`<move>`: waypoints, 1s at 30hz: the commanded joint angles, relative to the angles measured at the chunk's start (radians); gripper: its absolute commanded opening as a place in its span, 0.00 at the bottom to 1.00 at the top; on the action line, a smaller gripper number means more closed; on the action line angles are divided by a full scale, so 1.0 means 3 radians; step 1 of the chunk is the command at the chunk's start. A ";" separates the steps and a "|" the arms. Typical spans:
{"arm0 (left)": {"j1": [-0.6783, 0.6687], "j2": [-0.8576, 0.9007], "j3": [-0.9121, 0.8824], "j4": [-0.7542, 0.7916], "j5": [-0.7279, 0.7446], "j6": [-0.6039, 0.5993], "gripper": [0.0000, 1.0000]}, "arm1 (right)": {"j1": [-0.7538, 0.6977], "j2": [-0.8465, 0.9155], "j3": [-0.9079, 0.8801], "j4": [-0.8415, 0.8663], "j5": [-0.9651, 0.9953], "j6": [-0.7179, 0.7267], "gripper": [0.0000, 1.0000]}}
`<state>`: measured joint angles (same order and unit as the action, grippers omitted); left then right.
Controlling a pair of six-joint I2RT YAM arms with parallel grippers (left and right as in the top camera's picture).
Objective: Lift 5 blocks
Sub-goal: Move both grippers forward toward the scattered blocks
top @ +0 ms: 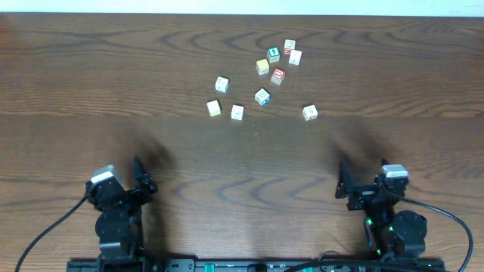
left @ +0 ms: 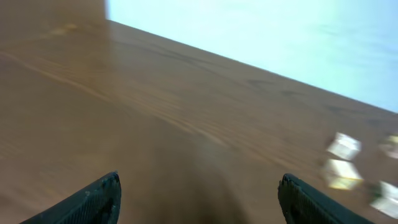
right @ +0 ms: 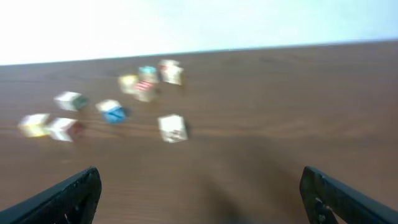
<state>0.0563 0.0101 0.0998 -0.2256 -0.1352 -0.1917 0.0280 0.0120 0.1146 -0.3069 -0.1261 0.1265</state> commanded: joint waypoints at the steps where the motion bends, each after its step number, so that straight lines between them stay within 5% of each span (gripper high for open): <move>1: 0.0011 -0.0020 -0.0076 0.0055 0.0528 -0.0192 0.81 | -0.0025 -0.0022 0.0072 0.0116 -0.0701 0.0047 0.99; 4: 0.0011 -0.0020 -0.0076 0.0109 0.0526 -0.0210 0.81 | -0.0025 -0.0010 0.0074 0.0085 -0.0718 0.0047 0.99; 7: 0.0011 -0.0020 -0.0029 0.0113 0.0548 -0.0682 0.81 | -0.0025 0.0037 0.0079 0.0008 -0.0926 -0.0050 0.99; 15: 0.0011 0.0289 0.0212 0.0008 0.1291 -0.0411 0.81 | -0.0025 0.0577 0.0390 0.0212 -0.0918 -0.0234 0.99; 24: 0.0010 0.1996 0.1174 -0.0205 0.1301 -0.0223 0.81 | -0.0015 0.2300 0.1399 0.0203 -0.0965 -0.0235 0.99; 30: -0.0169 0.3372 0.2294 -0.0992 0.1322 0.0224 0.81 | 0.0226 0.3752 0.2836 -0.0594 -0.0862 -0.0108 0.99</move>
<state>0.0368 0.8898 0.6636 -0.4698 0.2432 -0.2234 0.0555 0.9863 0.7883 -0.4046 -0.4011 0.0723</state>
